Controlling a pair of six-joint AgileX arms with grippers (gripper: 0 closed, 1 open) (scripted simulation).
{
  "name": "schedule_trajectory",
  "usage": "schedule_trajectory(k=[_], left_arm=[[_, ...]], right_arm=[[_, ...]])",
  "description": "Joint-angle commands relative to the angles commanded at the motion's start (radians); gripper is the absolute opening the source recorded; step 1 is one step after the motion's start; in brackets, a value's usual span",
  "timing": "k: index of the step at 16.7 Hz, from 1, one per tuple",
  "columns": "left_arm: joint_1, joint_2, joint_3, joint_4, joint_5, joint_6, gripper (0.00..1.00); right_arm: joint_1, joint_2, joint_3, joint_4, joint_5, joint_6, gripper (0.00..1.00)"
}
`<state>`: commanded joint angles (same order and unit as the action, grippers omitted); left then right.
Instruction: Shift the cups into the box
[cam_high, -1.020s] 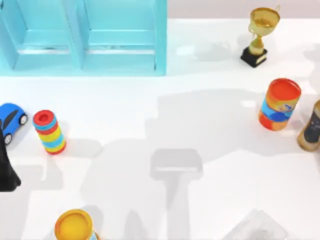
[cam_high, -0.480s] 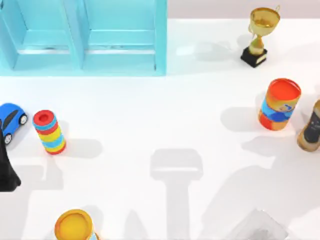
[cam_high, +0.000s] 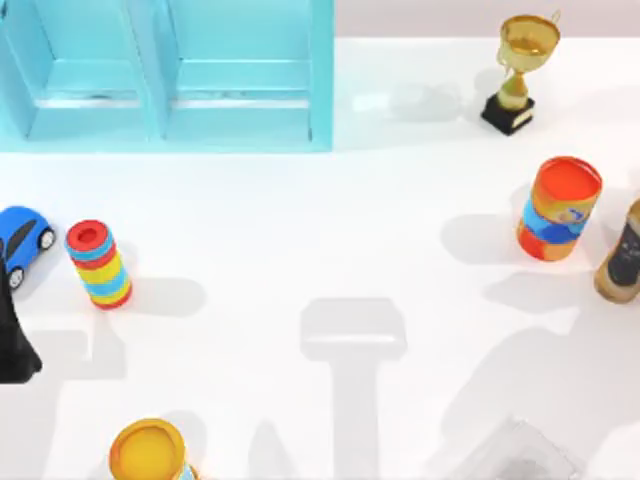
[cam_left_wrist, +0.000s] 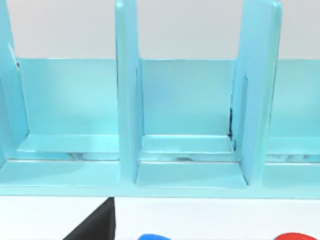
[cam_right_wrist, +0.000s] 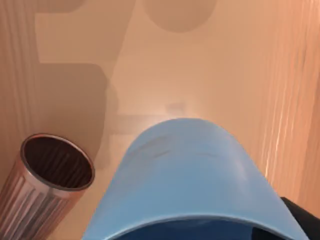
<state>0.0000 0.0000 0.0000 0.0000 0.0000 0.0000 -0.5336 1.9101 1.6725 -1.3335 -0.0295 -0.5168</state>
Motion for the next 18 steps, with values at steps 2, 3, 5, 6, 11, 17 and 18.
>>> schedule_trajectory(k=[2,3,5,6,11,17,18], left_arm=[[0.000,0.000,0.000,0.000,0.000,0.000,1.00],[0.000,0.000,0.000,0.000,0.000,0.000,1.00],[0.000,0.000,0.000,0.000,0.000,0.000,1.00],[0.000,0.000,0.000,0.000,0.000,0.000,1.00],[0.000,0.000,0.000,0.000,0.000,0.000,1.00],[0.000,0.000,0.000,0.000,0.000,0.000,1.00],[0.000,0.000,0.000,0.000,0.000,0.000,1.00]], right_arm=[[0.007,-0.005,-0.092,0.084,0.000,0.007,0.00],[0.010,-0.007,-0.123,0.114,0.000,0.009,0.00],[0.014,-0.008,-0.154,0.144,0.001,0.012,0.00],[0.014,-0.008,-0.155,0.145,0.002,0.012,0.00],[0.014,-0.008,-0.155,0.145,0.002,0.012,0.23],[0.014,-0.008,-0.155,0.145,0.002,0.012,0.68],[0.014,-0.008,-0.155,0.145,0.002,0.012,0.75]])
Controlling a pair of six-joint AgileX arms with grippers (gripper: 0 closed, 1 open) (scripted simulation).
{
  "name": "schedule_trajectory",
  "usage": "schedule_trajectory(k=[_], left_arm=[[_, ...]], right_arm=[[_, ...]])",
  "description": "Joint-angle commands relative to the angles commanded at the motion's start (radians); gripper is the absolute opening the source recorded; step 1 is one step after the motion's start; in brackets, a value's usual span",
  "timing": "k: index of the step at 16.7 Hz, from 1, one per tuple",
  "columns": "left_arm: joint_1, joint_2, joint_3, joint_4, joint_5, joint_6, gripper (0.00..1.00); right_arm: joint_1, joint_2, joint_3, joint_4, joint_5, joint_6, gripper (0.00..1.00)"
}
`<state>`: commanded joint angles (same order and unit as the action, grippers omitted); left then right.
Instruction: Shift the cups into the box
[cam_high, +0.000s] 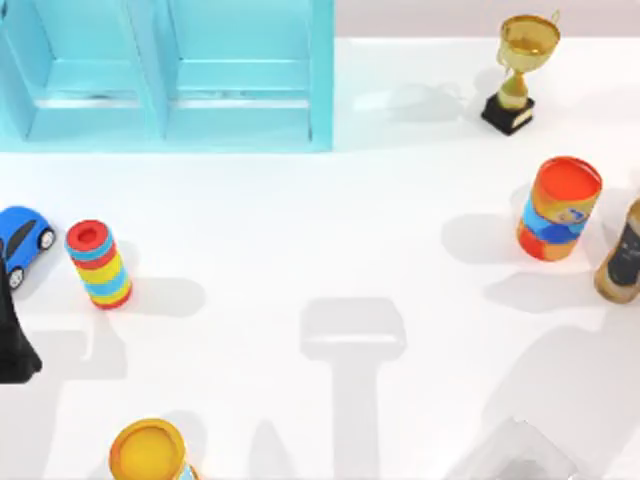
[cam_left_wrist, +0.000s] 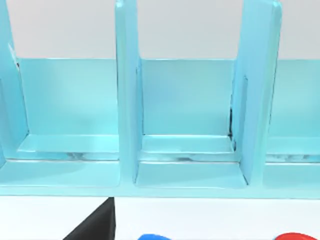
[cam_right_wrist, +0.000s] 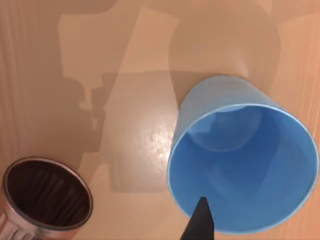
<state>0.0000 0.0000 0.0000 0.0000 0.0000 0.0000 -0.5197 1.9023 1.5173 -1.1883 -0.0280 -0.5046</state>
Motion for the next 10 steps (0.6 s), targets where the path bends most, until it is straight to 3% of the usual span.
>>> schedule_trajectory(k=[3,10], left_arm=[[0.000,0.000,0.000,0.000,0.000,0.000,1.00],[0.000,0.000,0.000,0.000,0.000,0.000,1.00]], right_arm=[[0.000,0.000,0.000,0.000,0.000,0.000,0.98],[0.000,0.000,0.000,0.000,0.000,0.000,1.00]])
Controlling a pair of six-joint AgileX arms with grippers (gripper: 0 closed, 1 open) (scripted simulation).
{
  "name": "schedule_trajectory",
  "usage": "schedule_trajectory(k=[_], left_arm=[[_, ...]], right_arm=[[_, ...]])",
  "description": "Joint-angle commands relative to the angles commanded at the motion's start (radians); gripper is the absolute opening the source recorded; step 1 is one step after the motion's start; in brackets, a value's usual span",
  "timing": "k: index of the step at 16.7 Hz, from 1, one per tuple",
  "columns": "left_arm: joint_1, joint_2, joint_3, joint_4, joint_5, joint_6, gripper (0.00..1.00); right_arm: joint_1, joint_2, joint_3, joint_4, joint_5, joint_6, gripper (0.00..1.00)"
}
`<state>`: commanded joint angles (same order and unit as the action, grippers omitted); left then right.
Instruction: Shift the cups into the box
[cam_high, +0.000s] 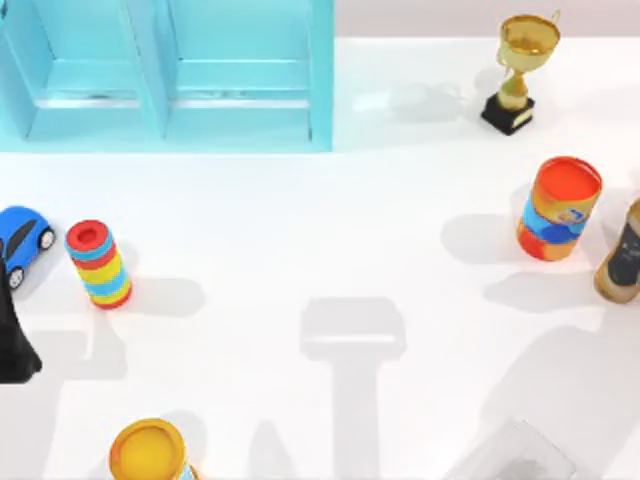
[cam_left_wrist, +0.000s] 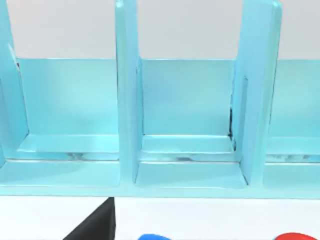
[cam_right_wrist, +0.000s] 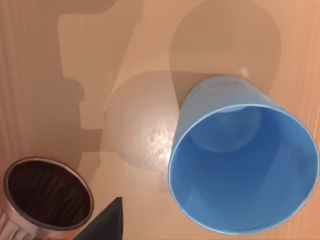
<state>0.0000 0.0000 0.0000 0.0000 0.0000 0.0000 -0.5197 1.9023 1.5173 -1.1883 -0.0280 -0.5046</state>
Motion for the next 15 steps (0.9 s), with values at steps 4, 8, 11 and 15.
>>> schedule_trajectory(k=[4,8,11,15], left_arm=[[0.000,0.000,0.000,0.000,0.000,0.000,1.00],[0.000,0.000,0.000,0.000,0.000,0.000,1.00],[0.000,0.000,0.000,0.000,0.000,0.000,1.00],[0.000,0.000,0.000,0.000,0.000,0.000,1.00]], right_arm=[[-0.003,0.002,0.017,-0.016,0.000,-0.001,1.00],[-0.007,0.009,0.175,-0.158,0.002,-0.003,1.00],[-0.008,0.020,0.340,-0.313,0.002,-0.005,1.00],[-0.007,0.024,0.430,-0.407,0.000,-0.004,1.00]])
